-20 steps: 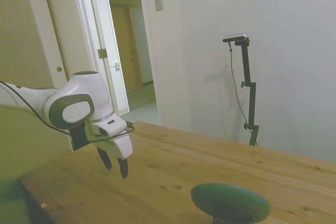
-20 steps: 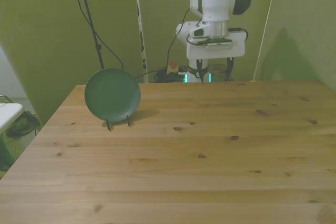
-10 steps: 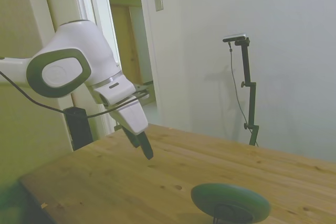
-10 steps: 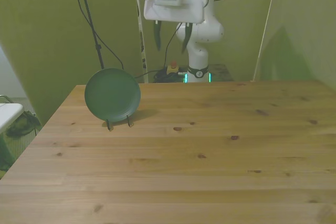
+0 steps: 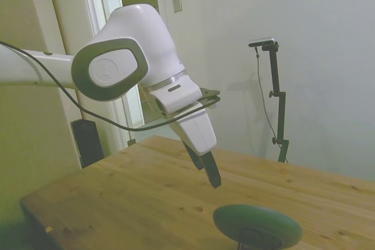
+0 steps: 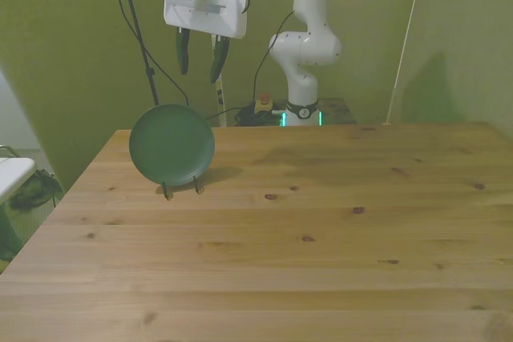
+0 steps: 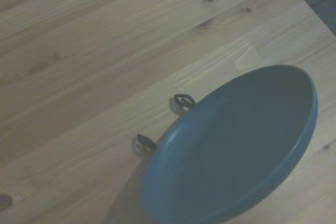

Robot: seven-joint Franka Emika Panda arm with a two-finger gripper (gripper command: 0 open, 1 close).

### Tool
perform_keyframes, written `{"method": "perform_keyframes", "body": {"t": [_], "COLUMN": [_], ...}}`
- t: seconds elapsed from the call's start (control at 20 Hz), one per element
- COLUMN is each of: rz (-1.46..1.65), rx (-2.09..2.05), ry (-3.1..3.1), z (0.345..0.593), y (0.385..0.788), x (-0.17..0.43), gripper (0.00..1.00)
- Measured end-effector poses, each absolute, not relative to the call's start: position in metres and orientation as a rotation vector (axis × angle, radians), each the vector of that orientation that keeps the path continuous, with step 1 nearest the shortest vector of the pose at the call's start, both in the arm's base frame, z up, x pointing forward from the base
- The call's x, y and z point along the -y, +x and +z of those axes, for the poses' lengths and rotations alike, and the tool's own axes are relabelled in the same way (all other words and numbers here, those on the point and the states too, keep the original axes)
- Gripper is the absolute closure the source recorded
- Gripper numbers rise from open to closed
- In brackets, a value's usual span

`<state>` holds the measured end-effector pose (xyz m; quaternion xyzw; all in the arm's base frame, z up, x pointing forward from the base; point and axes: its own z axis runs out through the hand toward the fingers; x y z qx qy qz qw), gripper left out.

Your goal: Unload the plate

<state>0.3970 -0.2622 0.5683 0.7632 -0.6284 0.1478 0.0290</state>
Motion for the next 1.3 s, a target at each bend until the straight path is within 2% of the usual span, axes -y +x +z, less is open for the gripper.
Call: {"method": "perform_keyframes", "body": {"t": [0.2,0.5,0.75,1.3], "rz": [0.469,0.522,0.467,0.334], "rx": [1.959,2.071,2.117,2.105], "ry": [2.253,2.051,1.977,1.951], "z": [0.549,0.553,0.545,0.515], "y": [0.407,0.409,0.428,0.443], "x": [0.273,0.314,0.353,0.367], "gripper": [0.0,0.0,0.0,0.0]}}
